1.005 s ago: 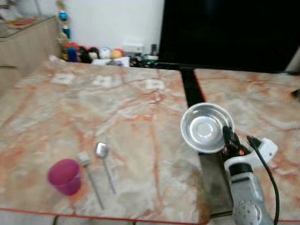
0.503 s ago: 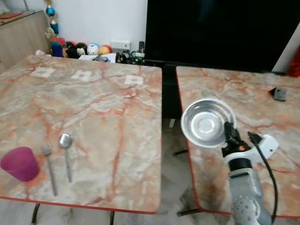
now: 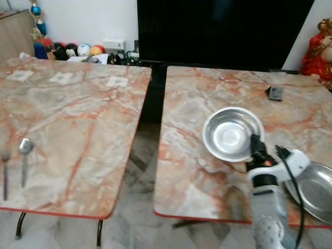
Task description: Setting the table
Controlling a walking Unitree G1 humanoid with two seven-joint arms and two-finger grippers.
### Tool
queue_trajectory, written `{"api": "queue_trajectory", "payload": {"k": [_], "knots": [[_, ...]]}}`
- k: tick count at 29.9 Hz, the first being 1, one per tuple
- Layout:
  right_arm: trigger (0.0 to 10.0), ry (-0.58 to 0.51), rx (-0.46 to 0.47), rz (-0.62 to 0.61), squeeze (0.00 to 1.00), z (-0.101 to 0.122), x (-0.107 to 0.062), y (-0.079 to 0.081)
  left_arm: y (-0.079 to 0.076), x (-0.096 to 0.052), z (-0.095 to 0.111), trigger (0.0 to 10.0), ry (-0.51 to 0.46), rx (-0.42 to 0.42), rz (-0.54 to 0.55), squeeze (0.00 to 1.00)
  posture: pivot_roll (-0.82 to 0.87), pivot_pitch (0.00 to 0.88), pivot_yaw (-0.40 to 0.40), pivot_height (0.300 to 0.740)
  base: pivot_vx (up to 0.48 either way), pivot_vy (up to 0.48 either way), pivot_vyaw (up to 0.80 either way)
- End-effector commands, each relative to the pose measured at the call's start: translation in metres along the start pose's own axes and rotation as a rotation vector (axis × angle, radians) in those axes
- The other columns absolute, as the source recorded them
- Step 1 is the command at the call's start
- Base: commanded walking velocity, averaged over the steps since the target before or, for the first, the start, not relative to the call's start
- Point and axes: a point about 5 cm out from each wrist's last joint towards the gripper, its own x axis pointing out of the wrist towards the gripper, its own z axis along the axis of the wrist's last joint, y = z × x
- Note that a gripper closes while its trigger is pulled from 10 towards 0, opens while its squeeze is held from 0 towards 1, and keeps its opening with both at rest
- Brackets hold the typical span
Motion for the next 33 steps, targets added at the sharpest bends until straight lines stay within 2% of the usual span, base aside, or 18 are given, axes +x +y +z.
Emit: {"api": "queue_trajectory", "payload": {"k": [1,6,8,11,20,26,33], "knots": [[10.0,-0.041,-0.019,-0.036,0.00,0.010,-0.003,-0.007,-0.006,-0.001,-0.004,10.0,0.023,-0.003,-0.015,0.00,-0.02,0.057,-0.008,0.740,0.000,-0.409,0.00],[10.0,-0.082,-0.038,-0.090,0.00,0.019,-0.010,-0.011,-0.007,-0.001,-0.005,10.0,0.029,0.000,-0.018,0.00,-0.03,0.060,-0.008,0.740,0.000,-0.139,0.00],[10.0,-0.112,-0.083,-0.139,0.00,0.026,-0.015,-0.013,-0.007,-0.001,-0.006,10.0,0.032,0.004,-0.020,0.00,-0.03,0.060,-0.008,0.740,0.000,0.000,0.00],[10.0,-0.177,-0.102,-0.236,0.00,0.044,-0.024,-0.011,-0.007,-0.001,-0.006,10.0,0.038,0.008,-0.021,0.00,-0.03,0.059,-0.009,0.740,0.000,0.000,0.00],[10.0,-0.206,-0.016,-0.244,0.00,0.057,-0.028,0.003,-0.008,0.000,-0.006,10.0,0.041,0.013,-0.023,0.00,-0.04,0.056,-0.011,0.740,0.000,0.000,0.00],[10.0,-0.136,0.060,-0.411,0.00,0.046,-0.034,-0.010,-0.009,0.000,-0.005,10.0,0.041,0.025,-0.032,0.00,-0.04,0.046,-0.010,0.740,0.000,0.000,0.00],[10.0,-0.110,0.121,-0.502,0.00,0.044,-0.041,-0.015,-0.008,0.000,-0.005,10.0,0.041,0.037,-0.034,0.00,-0.05,0.036,-0.010,0.740,0.000,0.000,0.00]]}}
